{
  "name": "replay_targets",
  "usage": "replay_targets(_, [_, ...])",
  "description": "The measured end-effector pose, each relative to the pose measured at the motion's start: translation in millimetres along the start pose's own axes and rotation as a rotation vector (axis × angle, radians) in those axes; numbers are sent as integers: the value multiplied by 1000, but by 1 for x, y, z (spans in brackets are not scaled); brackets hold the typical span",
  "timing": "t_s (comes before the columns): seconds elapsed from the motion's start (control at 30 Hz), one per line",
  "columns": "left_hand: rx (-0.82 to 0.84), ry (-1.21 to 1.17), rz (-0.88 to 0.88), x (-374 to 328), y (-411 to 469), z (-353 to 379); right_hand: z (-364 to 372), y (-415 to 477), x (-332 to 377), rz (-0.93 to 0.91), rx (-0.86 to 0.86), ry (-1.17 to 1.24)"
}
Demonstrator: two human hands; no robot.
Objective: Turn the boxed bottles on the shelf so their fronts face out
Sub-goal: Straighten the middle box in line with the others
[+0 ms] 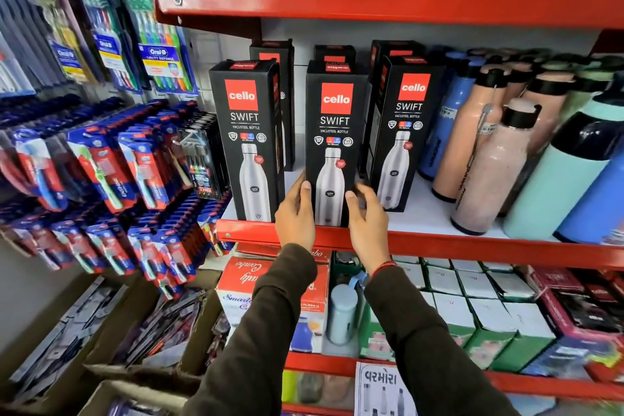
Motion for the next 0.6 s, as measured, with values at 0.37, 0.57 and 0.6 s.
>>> replay_targets(0.37, [-92, -88, 85, -14, -11, -5, -11, 0, 4, -27, -34, 43])
replay_targets(0.57, [-250, -124, 433, -64, -46, -4, -63, 26, 9, -141, -237, 76])
replay_targets(0.6, [-236, -107, 482, -72, -51, 3, -72, 32, 8, -156, -269, 68])
Point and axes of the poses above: each hand's wrist, its own y-axis towards the middle knuckle, its own z-axis out of the palm, x = y × z, the point moved 9 cm from there along y, towards the middle knuckle, and after that the axes turned 9 degrees about -x, right-handed, at the moved point
